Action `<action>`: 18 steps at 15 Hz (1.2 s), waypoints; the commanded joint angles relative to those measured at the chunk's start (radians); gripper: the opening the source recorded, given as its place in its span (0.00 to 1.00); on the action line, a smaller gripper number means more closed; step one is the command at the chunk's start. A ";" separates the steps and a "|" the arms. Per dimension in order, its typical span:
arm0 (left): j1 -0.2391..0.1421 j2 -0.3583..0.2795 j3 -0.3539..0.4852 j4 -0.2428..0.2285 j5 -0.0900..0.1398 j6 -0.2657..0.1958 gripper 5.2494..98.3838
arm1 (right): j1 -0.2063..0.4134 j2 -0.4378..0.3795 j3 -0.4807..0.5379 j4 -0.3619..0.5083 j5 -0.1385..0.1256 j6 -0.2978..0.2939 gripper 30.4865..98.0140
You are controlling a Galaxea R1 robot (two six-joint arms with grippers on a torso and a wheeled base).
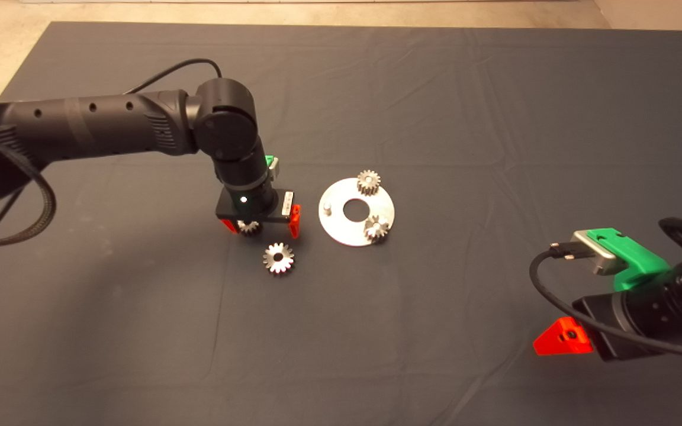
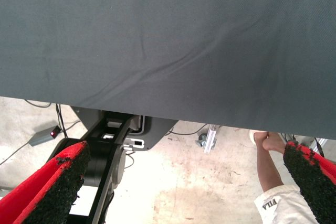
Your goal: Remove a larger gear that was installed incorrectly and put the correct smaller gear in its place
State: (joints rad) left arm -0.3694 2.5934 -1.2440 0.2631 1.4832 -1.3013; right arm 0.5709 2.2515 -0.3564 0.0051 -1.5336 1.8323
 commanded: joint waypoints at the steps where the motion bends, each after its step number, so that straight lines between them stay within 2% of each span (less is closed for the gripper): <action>1: -0.011 -0.008 -0.018 0.013 0.011 0.011 0.94 | 0.012 -0.003 0.005 -0.004 -0.124 0.002 0.99; 4: -0.011 -0.016 -0.017 0.013 0.011 0.014 0.94 | 0.012 -0.003 0.005 -0.004 -0.124 0.001 0.99; 9: -0.011 -0.071 0.008 0.008 0.012 0.016 0.94 | 0.012 -0.002 0.004 -0.005 -0.124 0.002 0.99; 18: -0.010 -0.057 -0.001 0.011 0.006 0.028 0.94 | 0.012 -0.004 0.005 -0.004 -0.124 0.002 0.99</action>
State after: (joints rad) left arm -0.3702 2.5349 -1.2474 0.2679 1.4826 -1.2857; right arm 0.5711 2.2496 -0.3564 0.0051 -1.5335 1.8323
